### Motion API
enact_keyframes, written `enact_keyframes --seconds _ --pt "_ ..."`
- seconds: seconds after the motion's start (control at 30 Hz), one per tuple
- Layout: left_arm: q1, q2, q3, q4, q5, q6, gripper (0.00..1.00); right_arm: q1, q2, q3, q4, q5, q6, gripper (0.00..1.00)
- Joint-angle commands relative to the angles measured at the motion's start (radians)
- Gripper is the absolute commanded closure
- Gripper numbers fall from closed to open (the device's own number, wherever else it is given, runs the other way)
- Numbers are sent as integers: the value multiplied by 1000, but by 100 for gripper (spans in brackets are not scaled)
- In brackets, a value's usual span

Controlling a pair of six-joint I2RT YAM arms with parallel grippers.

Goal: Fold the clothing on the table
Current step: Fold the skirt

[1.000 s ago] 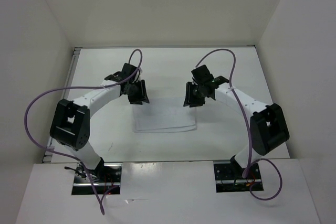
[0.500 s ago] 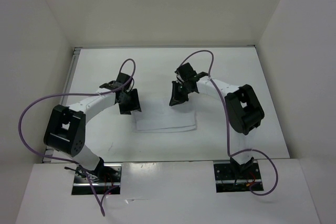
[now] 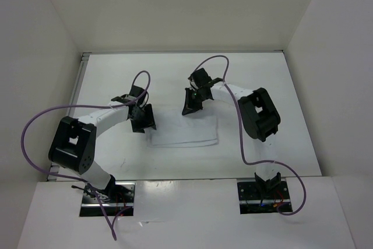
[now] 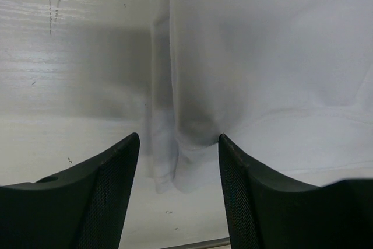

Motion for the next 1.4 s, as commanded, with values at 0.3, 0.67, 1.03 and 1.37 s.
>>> enact_keyframes --seconds 0.3,0.67,1.03,1.37 --pt "-2 -6 -22 30 -27 -16 30 12 63 31 42 -3 9 95" --pt "-2 74 -89 122 25 -26 63 12 54 22 42 -3 9 95" --pt "-2 74 -100 128 38 -26 100 12 34 43 42 5 9 95" --pt "-2 17 -68 95 58 -26 100 12 75 98 31 6 9 95"
